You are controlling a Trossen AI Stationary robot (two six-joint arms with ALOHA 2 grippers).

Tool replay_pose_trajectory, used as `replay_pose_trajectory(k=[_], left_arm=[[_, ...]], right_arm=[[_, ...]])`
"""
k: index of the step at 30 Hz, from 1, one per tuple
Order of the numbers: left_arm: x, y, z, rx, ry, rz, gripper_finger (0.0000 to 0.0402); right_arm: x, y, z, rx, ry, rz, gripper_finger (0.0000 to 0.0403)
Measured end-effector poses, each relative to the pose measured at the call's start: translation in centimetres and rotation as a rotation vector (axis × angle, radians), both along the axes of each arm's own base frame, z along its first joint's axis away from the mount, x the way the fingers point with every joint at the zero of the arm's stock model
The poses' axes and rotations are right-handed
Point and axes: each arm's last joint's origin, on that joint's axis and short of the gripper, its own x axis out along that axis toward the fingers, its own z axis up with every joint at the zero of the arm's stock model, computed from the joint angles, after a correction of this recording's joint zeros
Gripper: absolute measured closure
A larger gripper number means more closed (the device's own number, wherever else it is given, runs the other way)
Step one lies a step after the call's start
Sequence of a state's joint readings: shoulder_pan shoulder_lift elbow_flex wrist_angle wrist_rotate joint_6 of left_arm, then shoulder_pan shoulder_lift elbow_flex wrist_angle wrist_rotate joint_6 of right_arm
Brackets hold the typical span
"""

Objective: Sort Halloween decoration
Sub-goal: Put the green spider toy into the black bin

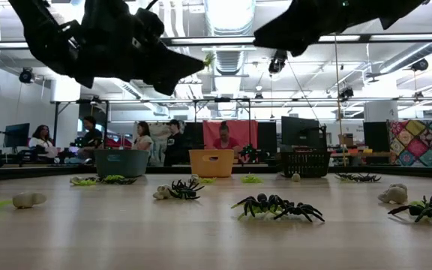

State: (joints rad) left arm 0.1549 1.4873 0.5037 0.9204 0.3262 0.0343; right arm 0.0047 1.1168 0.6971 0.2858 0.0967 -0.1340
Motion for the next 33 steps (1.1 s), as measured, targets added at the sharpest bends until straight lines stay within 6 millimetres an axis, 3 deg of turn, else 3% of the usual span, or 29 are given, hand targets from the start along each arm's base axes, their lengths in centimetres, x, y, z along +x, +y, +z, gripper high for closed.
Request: replay_pose_trajectory(k=[12, 22, 27, 33], left_arm=[[2.3, 0.0, -1.4, -0.048, -0.084, -0.085, 0.0401], [3.2, 0.0, -1.5, -0.065, -0.094, -0.141, 0.0401], [3.1, 0.0, -1.6, -0.093, -0.084, -0.142, 0.0401], [3.0, 0.1, -1.6, -0.255, -0.035, -0.182, 0.0402]], right_arm=[[0.5, 0.1, 0.8, -0.035, -0.108, 0.014, 0.0230], [3.2, 0.3, -1.7, -0.055, -0.103, 0.044, 0.0230], [3.4, 0.6, -2.1, -0.051, -0.087, 0.148, 0.0230], [3.2, 0.9, -2.6, -0.063, -0.021, 0.180, 0.0229]])
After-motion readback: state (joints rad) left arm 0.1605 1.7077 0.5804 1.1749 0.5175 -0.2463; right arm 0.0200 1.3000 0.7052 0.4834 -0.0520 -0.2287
